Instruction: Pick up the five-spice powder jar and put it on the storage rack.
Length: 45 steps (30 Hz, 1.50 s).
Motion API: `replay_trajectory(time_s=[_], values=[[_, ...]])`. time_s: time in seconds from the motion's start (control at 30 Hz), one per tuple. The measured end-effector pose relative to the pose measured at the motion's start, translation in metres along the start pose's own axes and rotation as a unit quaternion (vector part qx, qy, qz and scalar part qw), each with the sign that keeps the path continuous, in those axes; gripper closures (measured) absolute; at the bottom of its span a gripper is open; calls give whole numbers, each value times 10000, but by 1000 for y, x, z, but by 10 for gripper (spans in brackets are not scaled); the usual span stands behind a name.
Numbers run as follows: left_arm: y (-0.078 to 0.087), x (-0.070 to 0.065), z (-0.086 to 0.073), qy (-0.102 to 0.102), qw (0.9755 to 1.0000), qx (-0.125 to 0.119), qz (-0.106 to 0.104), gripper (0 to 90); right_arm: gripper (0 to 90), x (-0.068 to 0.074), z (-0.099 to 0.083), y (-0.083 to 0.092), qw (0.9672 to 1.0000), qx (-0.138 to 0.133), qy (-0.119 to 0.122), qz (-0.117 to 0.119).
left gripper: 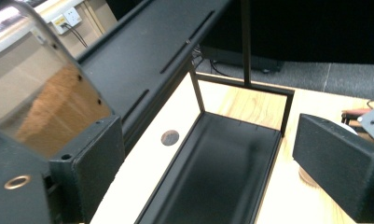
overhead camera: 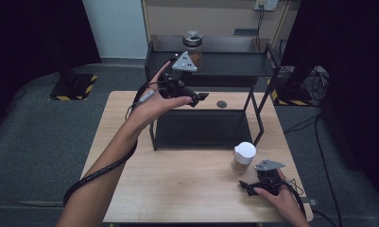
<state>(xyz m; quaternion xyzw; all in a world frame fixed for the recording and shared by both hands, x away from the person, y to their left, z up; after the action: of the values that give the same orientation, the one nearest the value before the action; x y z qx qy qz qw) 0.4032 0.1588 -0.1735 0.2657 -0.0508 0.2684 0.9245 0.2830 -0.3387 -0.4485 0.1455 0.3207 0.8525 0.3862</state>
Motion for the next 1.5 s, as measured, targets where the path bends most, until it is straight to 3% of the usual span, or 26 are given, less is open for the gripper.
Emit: replay_trajectory(time_s=[0.37,0.8,1.5], values=[[-16,1,-11,-129,9993,135,-316,81,11,0,0,0,10000,1,-1,1],[-30,2,-22,-241,9976,348,-542,89,11,0,0,0,10000,0,5,-1],[-49,8,-54,135,9961,486,-731,81,11,0,0,0,10000,2,5,-2]])
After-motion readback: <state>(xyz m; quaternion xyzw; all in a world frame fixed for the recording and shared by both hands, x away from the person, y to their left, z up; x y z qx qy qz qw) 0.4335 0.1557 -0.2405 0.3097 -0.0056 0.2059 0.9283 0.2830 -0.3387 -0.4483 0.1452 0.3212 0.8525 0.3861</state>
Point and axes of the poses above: each handheld gripper's, and its own axes: y roughly backward along the jaws, z roughly out of its top, x roughly to its left, the point moved 1 cm from there along -y, roughly forward along the jaws, and after that the axes turned 3 degrees about -x, right-handed, at the moved point
